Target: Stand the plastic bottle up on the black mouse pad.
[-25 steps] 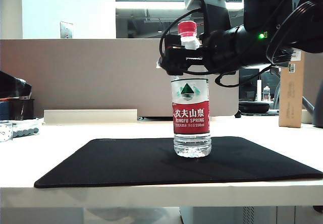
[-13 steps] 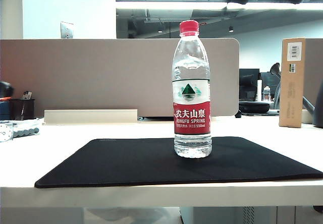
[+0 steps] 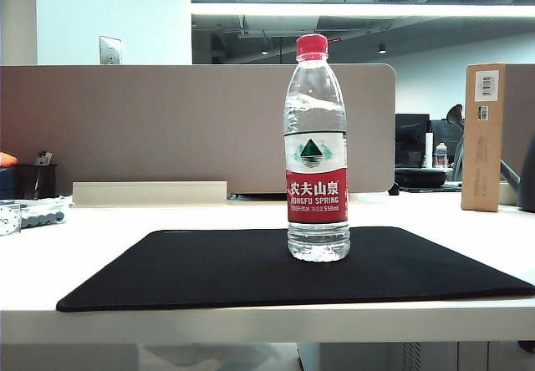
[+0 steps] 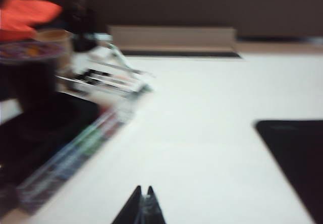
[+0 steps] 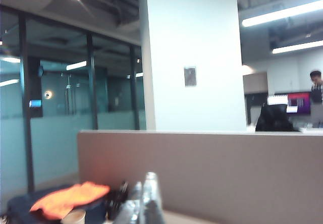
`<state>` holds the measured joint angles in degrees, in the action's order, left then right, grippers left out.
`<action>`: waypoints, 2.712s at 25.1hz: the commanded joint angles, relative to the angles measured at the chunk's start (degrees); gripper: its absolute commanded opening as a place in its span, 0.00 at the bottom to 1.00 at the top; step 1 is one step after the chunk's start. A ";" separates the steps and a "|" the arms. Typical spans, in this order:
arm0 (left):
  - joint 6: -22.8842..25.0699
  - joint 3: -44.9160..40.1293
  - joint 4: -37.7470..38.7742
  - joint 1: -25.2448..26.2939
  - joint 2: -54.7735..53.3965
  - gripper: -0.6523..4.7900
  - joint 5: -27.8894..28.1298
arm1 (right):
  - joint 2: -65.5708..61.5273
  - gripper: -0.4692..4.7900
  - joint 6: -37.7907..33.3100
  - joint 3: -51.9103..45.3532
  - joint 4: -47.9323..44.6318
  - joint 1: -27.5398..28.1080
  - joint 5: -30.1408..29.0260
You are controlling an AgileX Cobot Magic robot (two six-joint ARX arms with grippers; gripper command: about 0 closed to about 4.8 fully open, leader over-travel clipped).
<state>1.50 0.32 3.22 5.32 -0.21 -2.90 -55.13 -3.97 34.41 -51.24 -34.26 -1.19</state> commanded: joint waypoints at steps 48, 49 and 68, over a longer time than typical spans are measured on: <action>0.00 0.13 0.09 -6.97 0.07 0.12 0.11 | 55.25 0.09 0.76 -24.74 73.46 29.57 2.62; 0.00 0.13 0.09 -6.97 0.07 0.12 0.09 | 55.25 0.09 0.81 -25.77 70.47 28.76 2.64; 0.00 0.13 0.13 -6.97 0.07 0.12 0.13 | 55.25 0.09 0.94 -34.34 49.24 29.64 -0.24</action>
<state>1.50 0.21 3.86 -1.76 -0.14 -2.81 0.21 -2.96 0.34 -1.39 -4.67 -1.30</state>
